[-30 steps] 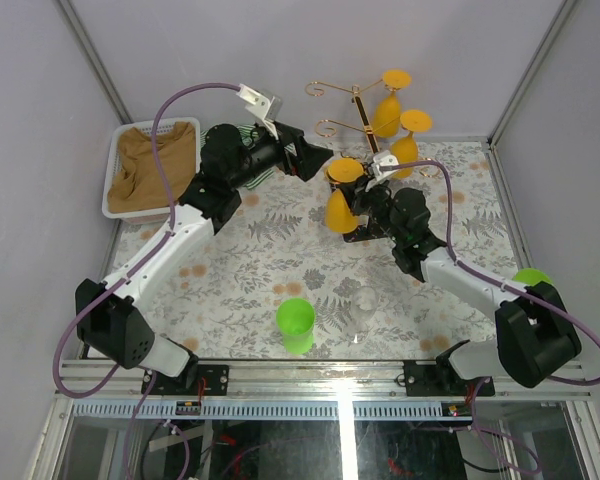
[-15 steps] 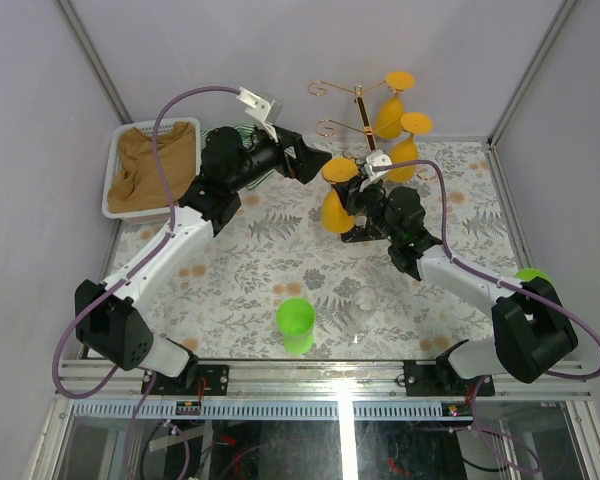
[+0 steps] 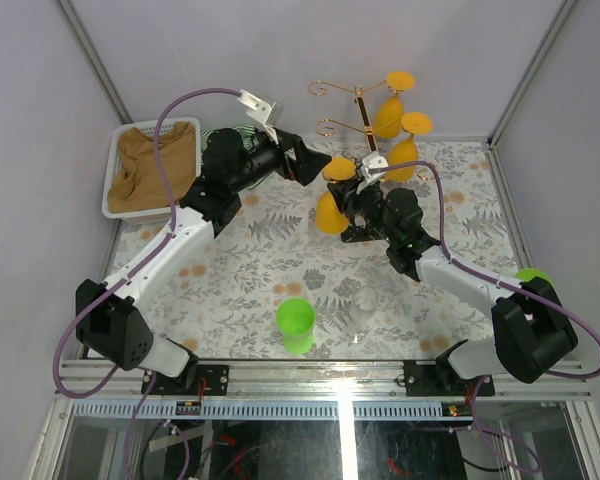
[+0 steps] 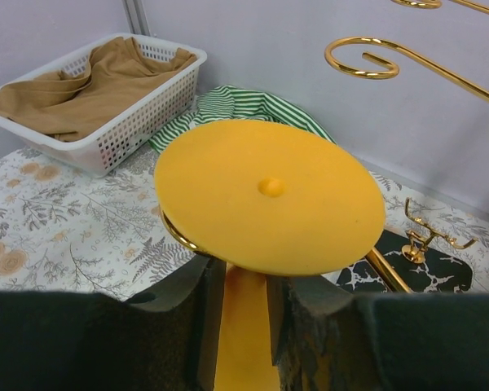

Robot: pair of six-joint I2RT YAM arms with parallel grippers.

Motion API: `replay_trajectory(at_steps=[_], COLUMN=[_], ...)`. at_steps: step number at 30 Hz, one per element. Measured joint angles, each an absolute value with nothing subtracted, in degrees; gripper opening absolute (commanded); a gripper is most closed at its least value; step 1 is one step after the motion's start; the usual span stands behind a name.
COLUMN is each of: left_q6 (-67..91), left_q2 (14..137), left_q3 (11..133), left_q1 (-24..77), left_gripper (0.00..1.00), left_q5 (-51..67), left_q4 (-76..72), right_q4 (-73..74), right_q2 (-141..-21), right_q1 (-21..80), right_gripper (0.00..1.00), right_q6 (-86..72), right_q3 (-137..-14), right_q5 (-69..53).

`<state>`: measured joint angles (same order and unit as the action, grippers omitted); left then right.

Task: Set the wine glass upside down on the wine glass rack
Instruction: Turn the wine glass upside down at the wine rack.

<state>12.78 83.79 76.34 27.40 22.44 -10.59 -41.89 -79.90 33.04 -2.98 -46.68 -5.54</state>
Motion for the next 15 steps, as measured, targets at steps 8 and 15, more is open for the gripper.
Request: replay_trajectory(at_steps=[8, 15], left_q6=[12.8, 12.8], left_q2=[83.8, 83.7], left_q3=[75.6, 74.9], left_q1=[27.4, 27.4], left_gripper=[0.99, 1.00], left_q5=[22.4, 22.4], left_q4=[-10.6, -10.7], right_q4=[-41.8, -41.8], right_q2=[-79.9, -79.9], right_q1=[33.5, 34.0], right_gripper=[0.35, 0.35], right_q6=[-2.5, -1.5], right_q3=[-46.7, -46.7], right_q5=[-5.7, -5.9])
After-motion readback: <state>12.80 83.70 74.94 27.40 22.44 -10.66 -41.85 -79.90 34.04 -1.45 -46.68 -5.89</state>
